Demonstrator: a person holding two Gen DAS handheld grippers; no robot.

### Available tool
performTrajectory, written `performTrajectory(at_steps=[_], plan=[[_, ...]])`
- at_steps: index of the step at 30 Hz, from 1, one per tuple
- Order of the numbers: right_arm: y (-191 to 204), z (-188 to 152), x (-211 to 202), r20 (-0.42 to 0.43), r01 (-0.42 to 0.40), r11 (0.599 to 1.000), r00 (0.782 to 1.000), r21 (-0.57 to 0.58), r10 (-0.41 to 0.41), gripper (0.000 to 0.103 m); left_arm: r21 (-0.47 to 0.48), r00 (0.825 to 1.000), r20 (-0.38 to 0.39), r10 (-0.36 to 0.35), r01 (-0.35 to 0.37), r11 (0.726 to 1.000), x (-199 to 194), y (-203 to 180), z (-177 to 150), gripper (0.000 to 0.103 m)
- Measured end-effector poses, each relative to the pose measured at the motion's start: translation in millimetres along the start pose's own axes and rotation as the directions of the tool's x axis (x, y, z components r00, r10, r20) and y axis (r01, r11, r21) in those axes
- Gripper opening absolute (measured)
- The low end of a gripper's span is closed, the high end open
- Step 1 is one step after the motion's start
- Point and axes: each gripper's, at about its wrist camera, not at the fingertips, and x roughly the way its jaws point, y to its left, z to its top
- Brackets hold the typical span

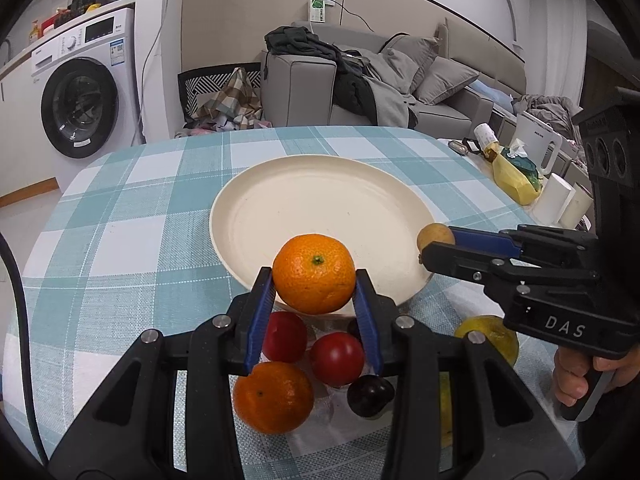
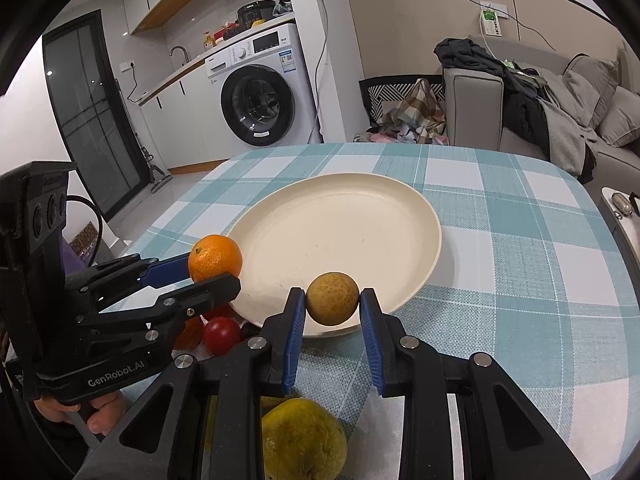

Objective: Organize fruits
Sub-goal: 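Open the left tool over the plate while the right tool releases the brown fruit there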

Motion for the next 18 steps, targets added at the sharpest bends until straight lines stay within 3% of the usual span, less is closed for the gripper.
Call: performTrajectory(at_steps=[8,12,15,18], plan=[[1.1,-1.6,4.3,-0.018,0.014,1.0,1.0,-0.008,-0.014,0.029,0.01,1.0,-0.015,-0.004,0.004,1.0,4.5,-1.8,-1.4,0.036],[1.0,-1.4,1.9,-0.007,0.015,1.0,1.0,-0.008,-0.015,0.041,0.003,1.0,-0.022,-0.012,0.013,1.0,6.2,-0.6,-1.4,0.036],[1.5,-1.6,-2.6,0.01,0.036,0.999,0.999,-0.015,-0.036,0.042,0.004,1.0,-0.002,-0.018,0.018,1.0,0.9,0.4,-0.7,0.038],[1.2,-3.3,-8.2,0.022,0.05,0.999,0.999,-0.014,-0.05,0.05,0.003,1.0,0.014,-0.012,0.012,1.0,-6.0,1.1,-0.6,0.047]])
